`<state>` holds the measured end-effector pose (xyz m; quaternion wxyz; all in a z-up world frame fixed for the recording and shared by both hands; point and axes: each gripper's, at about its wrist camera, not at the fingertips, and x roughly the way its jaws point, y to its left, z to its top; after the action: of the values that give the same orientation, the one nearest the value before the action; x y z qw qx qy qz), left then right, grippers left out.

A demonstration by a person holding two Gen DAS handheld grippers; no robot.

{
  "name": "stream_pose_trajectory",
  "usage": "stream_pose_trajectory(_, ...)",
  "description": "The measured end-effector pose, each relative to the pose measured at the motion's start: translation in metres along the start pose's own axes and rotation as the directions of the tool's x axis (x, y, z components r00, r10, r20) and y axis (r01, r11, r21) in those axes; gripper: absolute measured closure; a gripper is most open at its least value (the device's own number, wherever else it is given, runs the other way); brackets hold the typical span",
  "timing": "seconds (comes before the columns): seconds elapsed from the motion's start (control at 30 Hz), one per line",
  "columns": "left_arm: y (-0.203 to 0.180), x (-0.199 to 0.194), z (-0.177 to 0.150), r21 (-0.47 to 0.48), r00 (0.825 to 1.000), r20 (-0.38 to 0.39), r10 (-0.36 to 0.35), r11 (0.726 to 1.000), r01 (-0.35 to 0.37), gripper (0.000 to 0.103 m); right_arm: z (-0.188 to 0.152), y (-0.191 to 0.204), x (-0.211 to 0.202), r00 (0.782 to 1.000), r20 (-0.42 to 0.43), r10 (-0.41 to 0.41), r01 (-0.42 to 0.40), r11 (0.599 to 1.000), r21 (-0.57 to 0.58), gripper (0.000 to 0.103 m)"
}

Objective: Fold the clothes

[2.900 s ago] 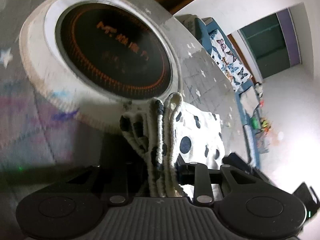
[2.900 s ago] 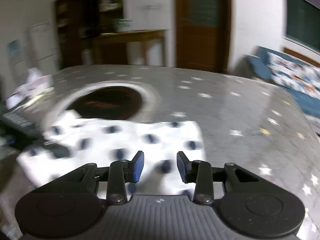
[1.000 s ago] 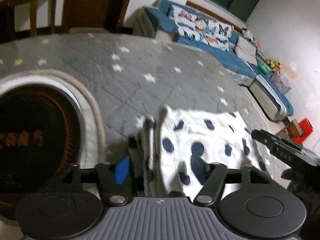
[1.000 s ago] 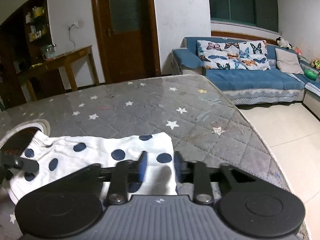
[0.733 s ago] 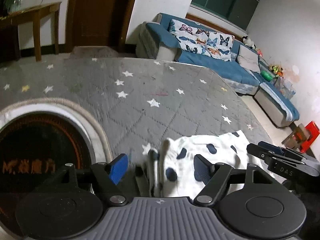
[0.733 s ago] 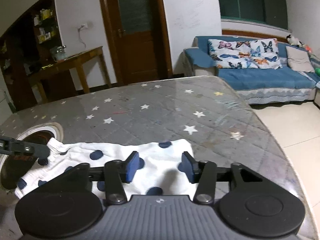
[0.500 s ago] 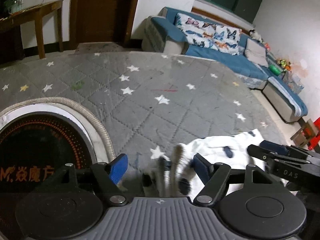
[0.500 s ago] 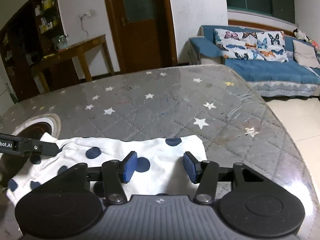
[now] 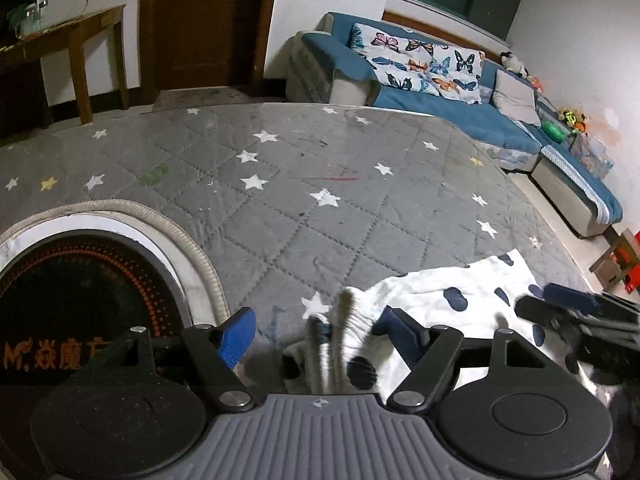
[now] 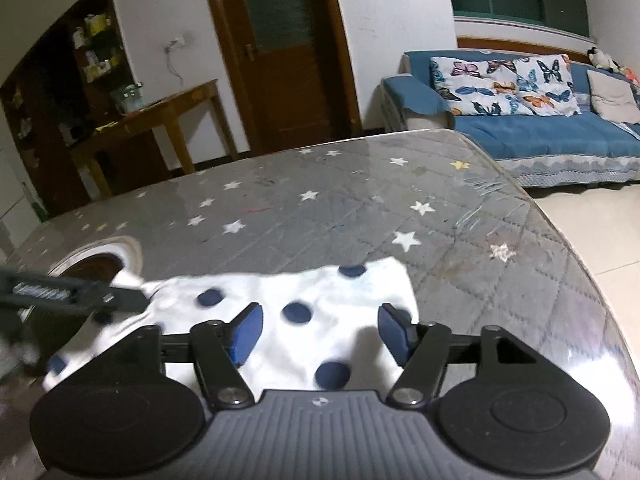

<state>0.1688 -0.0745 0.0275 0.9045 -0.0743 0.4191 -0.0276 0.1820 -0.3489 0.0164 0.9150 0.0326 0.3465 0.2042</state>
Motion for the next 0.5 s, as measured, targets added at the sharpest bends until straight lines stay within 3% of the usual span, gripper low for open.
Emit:
stream_pose_trajectory(0.37, -0.014, 0.002, -0.008, 0.1, 0.996, 0.037, 0.082, 0.991, -0.086, 0.025, -0.049, 0.014, -0.044, 1.0, 0.0, -0.017, 0.017, 0.998, -0.062, 0.034)
stream_pose_trajectory(0.5, -0.015, 0.005, -0.01, 0.108, 0.995, 0.036, 0.097, 0.989, -0.101, 0.025, -0.051, 0.018, -0.05, 0.999, 0.021, -0.03, 0.031, 0.996, -0.082, 0.034)
